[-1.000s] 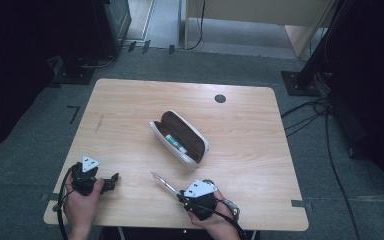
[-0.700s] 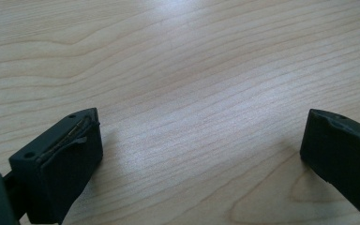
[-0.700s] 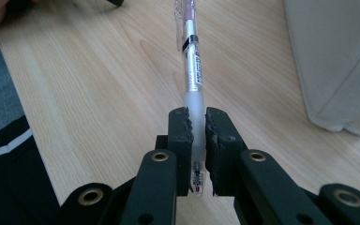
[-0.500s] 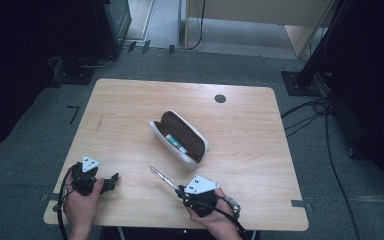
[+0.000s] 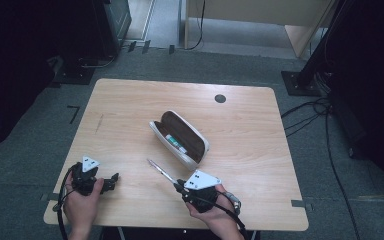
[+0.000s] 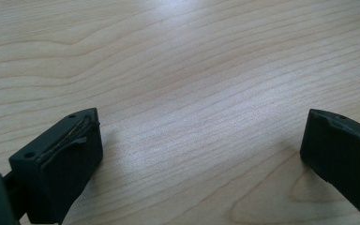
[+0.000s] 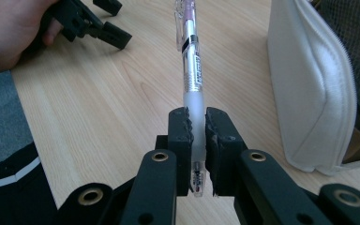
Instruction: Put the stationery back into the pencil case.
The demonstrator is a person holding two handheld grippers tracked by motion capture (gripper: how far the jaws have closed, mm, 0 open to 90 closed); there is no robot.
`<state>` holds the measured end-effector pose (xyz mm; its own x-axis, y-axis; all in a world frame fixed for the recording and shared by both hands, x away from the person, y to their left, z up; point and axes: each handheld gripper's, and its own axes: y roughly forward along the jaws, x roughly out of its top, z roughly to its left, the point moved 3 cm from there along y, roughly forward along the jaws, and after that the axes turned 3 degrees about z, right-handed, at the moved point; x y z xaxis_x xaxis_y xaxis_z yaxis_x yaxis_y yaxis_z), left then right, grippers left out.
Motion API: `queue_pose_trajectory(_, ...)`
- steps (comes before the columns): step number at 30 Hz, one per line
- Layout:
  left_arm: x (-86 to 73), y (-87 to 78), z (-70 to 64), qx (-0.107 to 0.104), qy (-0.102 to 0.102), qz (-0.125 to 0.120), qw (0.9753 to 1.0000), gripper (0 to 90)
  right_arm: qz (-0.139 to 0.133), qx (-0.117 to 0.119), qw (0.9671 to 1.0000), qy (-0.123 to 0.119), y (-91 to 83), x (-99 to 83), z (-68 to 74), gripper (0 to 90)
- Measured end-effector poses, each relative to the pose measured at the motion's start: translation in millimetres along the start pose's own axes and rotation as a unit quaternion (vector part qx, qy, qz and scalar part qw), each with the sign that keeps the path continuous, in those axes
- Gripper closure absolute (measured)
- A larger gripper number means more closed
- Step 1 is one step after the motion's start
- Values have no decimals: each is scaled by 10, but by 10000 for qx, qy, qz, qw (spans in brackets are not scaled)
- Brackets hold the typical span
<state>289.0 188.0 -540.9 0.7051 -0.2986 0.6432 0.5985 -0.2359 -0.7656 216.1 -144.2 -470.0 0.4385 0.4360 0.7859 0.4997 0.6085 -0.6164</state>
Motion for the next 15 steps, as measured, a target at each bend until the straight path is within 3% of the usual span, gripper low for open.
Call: queue_pose_trajectory(15,0,0,0,2,2,2,10000,0,-256,-128,9996,-87,-109,216,-33,816)
